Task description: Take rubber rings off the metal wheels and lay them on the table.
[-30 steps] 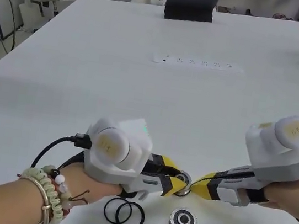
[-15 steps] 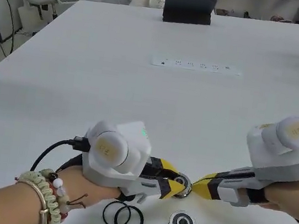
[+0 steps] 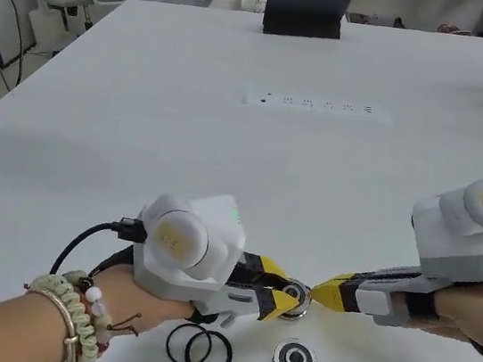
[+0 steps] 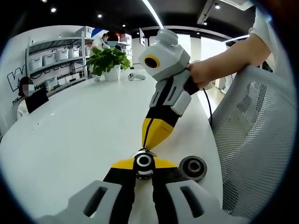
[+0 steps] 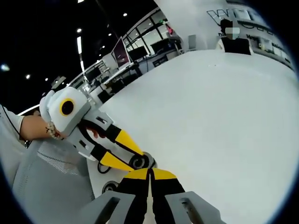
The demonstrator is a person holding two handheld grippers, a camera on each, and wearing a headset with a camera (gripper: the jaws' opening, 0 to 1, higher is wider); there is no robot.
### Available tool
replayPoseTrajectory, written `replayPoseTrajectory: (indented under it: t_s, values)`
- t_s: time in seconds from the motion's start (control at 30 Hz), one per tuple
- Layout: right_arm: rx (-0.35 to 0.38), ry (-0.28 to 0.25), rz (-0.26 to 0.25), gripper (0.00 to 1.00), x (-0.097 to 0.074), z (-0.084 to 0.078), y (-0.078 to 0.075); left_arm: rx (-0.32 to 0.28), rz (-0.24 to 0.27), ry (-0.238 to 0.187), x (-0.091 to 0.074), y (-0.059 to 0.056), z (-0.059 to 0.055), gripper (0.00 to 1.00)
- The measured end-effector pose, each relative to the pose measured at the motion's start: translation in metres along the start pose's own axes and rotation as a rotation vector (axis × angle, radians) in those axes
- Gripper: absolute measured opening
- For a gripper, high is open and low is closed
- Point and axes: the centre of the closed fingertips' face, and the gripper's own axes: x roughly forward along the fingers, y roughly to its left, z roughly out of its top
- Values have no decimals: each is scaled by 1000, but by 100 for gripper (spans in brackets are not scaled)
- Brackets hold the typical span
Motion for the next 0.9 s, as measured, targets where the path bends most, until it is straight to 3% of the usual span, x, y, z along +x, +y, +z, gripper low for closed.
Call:
replayPoseTrajectory:
  t_s: [0.4, 0.9]
  values:
    - [8, 10, -9, 0, 2, 4, 6, 21, 0, 25, -1, 1, 1, 7]
    - [-11, 10, 7, 0, 3, 7, 13, 22, 0, 24, -1, 1, 1, 7]
